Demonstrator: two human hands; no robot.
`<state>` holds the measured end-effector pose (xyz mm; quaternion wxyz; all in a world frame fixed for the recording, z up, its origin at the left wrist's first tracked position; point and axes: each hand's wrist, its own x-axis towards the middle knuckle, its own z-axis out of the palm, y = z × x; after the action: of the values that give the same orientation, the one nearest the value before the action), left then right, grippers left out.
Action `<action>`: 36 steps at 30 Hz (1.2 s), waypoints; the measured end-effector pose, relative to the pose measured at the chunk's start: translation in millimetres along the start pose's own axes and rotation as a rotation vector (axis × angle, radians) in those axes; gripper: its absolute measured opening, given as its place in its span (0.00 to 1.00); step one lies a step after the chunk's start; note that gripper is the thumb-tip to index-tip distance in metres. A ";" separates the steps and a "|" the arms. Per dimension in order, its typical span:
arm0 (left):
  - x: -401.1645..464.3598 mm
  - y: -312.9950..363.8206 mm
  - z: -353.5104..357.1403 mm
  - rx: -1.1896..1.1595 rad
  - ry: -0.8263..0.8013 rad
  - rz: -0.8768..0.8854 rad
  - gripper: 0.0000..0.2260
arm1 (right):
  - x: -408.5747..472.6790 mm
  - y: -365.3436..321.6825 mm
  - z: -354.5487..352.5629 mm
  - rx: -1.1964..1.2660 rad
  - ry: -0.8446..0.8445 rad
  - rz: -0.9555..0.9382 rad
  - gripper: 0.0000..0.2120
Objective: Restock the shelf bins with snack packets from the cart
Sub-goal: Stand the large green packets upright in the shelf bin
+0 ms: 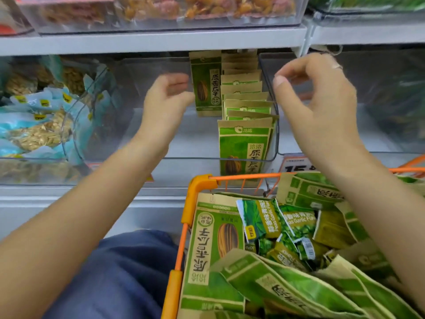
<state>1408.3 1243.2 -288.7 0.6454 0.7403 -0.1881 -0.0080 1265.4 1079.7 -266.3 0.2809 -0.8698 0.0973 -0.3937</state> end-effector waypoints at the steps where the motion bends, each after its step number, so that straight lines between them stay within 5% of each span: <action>1: -22.8 4.3 -5.8 -0.015 -0.051 0.080 0.10 | -3.0 -8.8 -5.6 0.019 -0.026 -0.046 0.07; 5: -86.5 18.4 -24.3 -0.130 -0.524 0.046 0.05 | -25.6 -44.5 -25.6 0.021 -0.616 0.020 0.17; 9: -111.3 4.5 -36.3 0.011 -1.128 -0.106 0.18 | -50.2 -58.2 -43.8 -0.226 -1.370 0.167 0.27; 11: -115.1 0.2 -35.8 0.041 -1.224 -0.141 0.21 | -61.9 -58.3 -47.8 -0.337 -1.509 0.161 0.24; 14: -109.5 4.4 -36.0 -0.076 -1.167 -0.162 0.19 | -65.9 -52.7 -46.6 -0.200 -1.434 0.125 0.14; 18: -99.8 7.1 -33.3 -0.305 -0.914 -0.232 0.28 | -51.5 -39.2 -48.8 0.235 -1.063 0.353 0.09; 21: -97.6 9.9 -32.9 -0.366 -0.869 -0.296 0.31 | -43.1 -31.6 -45.4 0.512 -0.852 0.534 0.14; 24: -102.2 12.9 -31.6 -0.209 -0.856 -0.237 0.23 | -39.6 -28.7 -34.8 0.601 -0.728 0.576 0.20; 29: -97.1 16.9 -34.5 -0.268 -0.595 -0.311 0.10 | -26.5 -29.8 -15.1 0.539 -0.343 0.558 0.13; 32: -68.4 16.8 -44.0 -0.260 -0.294 -0.411 0.13 | -14.6 -20.3 -8.3 0.281 -0.015 0.387 0.07; 34: -39.7 11.7 -48.8 -0.148 -0.145 -0.393 0.12 | -14.0 -13.7 -0.4 0.166 -0.003 0.364 0.08; 36: -9.7 3.9 -47.9 -0.060 -0.061 -0.354 0.12 | -21.0 -6.2 10.6 0.125 -0.138 0.394 0.21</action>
<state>1410.3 1291.3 -279.2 0.6497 0.7417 -0.0742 -0.1493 1258.9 1097.4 -281.6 0.4116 -0.8398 0.2214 -0.2761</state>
